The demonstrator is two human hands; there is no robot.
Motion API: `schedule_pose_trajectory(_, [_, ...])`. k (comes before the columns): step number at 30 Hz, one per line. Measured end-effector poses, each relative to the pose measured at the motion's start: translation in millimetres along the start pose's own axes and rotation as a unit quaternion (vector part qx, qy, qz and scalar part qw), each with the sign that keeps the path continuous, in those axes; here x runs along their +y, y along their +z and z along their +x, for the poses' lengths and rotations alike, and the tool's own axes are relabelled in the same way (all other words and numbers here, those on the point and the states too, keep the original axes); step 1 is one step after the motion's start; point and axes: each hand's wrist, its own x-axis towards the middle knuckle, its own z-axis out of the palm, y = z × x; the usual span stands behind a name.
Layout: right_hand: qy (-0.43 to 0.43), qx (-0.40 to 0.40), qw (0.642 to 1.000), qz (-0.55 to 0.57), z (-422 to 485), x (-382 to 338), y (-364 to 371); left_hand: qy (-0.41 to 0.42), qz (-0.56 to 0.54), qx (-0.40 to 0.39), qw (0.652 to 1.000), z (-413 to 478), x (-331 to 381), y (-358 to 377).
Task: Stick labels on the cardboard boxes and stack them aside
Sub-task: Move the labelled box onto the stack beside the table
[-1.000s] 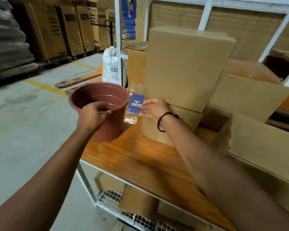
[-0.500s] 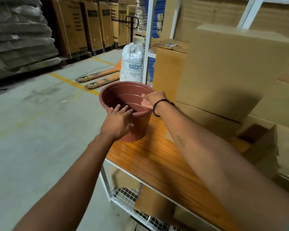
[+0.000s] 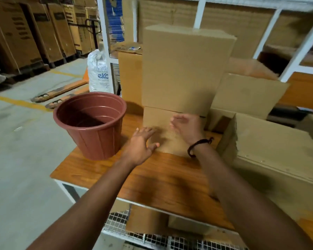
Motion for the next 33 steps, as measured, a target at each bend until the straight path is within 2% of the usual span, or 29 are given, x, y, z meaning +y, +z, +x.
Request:
schedule_pose_trajectory(5, [-0.104, 0.135, 0.973, -0.154, -34.6, 1.7, -108.5, 0.061, -0.135, -0.108, 0.983, 8.9, 76.2, 65.6])
schedule_pose_trajectory(9, [-0.117, 0.195, 0.93, -0.29, -59.5, 4.8, -188.2, 0.082, -0.167, -0.179, 0.966, 18.2, 125.4, 104.5])
schedule_pose_trajectory(11, [-0.125, 0.221, 0.888, -0.383, -74.8, 13.7, -230.4, 0.1, -0.168, -0.187, 0.963, 21.1, 151.3, 117.5])
schedule_pose_trajectory(14, [-0.187, 0.239, 0.82, -0.485, -100.9, 30.1, -286.8, 0.12, -0.169, -0.185, 0.961, 23.9, 173.4, 133.5])
schedule_pose_trajectory(16, [-0.193, 0.231, 0.808, -0.506, -116.5, 42.6, -317.2, 0.118, -0.176, -0.171, 0.962, 25.8, 177.3, 145.9])
schedule_pose_trajectory(19, [-0.146, 0.216, 0.797, -0.545, -126.5, 64.6, -349.4, 0.088, -0.192, -0.122, 0.97, 30.7, 176.9, 160.5])
schedule_pose_trajectory(21, [-0.118, 0.198, 0.801, -0.553, -126.8, 75.6, -360.3, 0.081, -0.189, -0.096, 0.974, 35.1, 174.4, 164.8])
schedule_pose_trajectory(25, [-0.069, 0.15, 0.871, -0.462, -120.7, 86.1, -365.0, 0.07, -0.224, -0.068, 0.97, 43.3, 166.7, 165.7])
schedule_pose_trajectory(30, [-0.102, 0.148, 0.905, -0.384, -113.3, 96.1, -368.7, 0.054, -0.233, -0.038, 0.97, 44.8, 175.8, 168.3])
schedule_pose_trajectory(33, [-0.145, 0.156, 0.91, -0.357, -104.5, 81.4, -378.9, 0.077, -0.21, 0.018, 0.974, 43.0, 190.0, 159.7])
